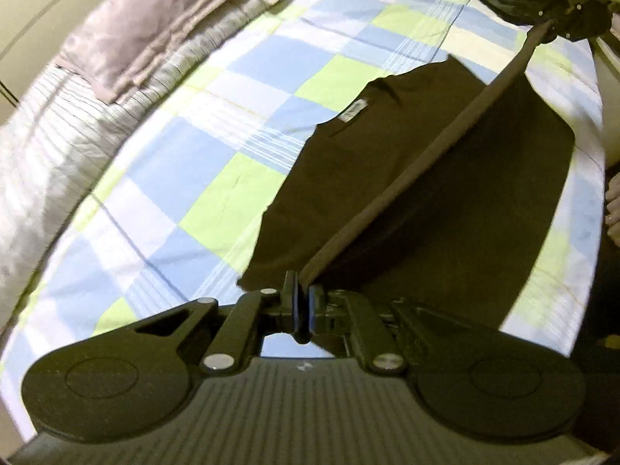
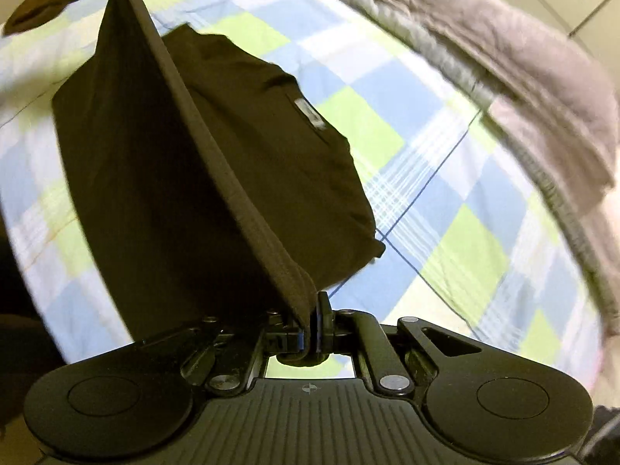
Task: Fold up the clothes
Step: 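Lift the brown shirt hem with both grippers and fold it over toward the collar, then lay the folded hem down and open both grippers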
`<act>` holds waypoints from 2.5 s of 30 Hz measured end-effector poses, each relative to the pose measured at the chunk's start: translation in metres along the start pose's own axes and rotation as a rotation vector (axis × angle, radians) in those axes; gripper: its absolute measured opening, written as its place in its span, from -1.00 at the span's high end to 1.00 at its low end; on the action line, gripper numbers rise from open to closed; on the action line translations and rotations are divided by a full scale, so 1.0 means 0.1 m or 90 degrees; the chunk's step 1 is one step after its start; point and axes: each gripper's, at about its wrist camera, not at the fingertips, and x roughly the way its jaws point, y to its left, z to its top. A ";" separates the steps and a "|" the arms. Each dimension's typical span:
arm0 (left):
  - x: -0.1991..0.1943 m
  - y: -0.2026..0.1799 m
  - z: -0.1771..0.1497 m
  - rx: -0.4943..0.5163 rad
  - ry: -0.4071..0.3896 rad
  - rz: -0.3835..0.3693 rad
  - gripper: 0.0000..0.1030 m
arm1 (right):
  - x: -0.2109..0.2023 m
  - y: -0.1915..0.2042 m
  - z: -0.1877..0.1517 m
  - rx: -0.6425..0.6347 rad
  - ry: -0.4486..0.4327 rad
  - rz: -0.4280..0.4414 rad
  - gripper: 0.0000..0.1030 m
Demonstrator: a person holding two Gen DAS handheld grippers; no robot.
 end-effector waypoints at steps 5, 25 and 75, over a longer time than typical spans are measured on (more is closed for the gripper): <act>0.55 0.33 0.16 0.014 0.033 -0.029 0.94 | 0.55 -0.50 0.24 0.046 0.031 0.040 0.93; 1.92 1.01 0.44 -0.077 0.115 -0.047 0.93 | 1.87 -1.51 0.44 0.200 0.040 0.166 0.93; 0.73 -0.21 -0.73 -0.259 0.081 0.021 0.28 | 1.01 0.65 -0.09 0.365 -0.099 0.144 -0.44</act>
